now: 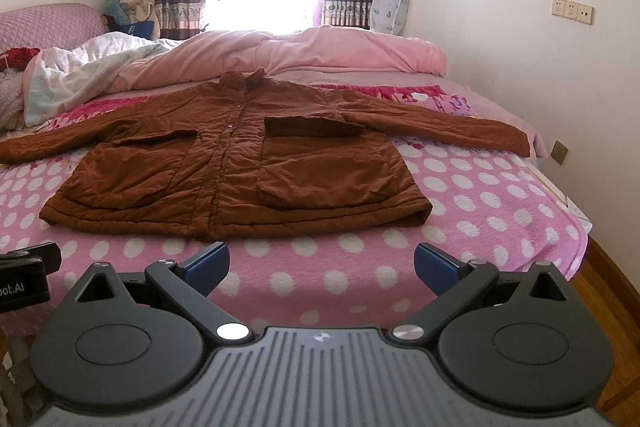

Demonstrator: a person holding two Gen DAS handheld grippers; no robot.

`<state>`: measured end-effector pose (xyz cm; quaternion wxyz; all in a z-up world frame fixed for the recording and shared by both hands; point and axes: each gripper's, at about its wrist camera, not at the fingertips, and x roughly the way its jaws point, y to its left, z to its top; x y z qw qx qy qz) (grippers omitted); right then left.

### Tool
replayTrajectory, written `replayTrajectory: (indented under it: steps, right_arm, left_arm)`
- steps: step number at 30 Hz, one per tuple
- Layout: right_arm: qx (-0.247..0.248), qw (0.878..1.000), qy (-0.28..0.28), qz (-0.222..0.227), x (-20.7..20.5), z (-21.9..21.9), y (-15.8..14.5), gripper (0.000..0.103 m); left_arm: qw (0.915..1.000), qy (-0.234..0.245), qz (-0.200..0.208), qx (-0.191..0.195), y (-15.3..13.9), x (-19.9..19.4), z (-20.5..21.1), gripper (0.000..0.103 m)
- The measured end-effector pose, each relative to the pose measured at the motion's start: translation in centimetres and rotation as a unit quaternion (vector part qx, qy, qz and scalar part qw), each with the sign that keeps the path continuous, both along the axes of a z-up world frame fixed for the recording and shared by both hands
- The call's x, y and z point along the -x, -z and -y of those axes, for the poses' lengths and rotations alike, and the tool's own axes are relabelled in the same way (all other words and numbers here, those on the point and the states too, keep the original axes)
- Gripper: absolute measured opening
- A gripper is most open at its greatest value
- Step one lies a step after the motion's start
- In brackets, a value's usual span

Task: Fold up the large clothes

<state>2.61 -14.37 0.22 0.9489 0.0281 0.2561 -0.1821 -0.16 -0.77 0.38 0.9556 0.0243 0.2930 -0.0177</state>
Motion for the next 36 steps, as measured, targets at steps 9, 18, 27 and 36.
replayTrajectory:
  steps: [9,18,27,36]
  right_arm:
    - [0.001,1.0,0.0,0.0,0.05,0.08,-0.1,0.103]
    - [0.002,1.0,0.002,0.001,0.11,0.06,-0.1,0.103]
    - [0.002,1.0,0.002,0.0,0.13,0.1,-0.1,0.103]
    - [0.002,1.0,0.002,0.001,0.24,0.12,-0.13,0.103]
  left_arm:
    - [1.0,-0.002,0.0,0.001,0.0,0.15,0.03,0.099]
    - [1.0,-0.002,0.001,0.001,0.01,0.15,0.05,0.099]
    - [1.0,-0.001,0.001,0.002,0.01,0.25,0.06,0.099]
    - [1.0,-0.002,0.002,0.001,-0.03,0.3,0.19,0.099]
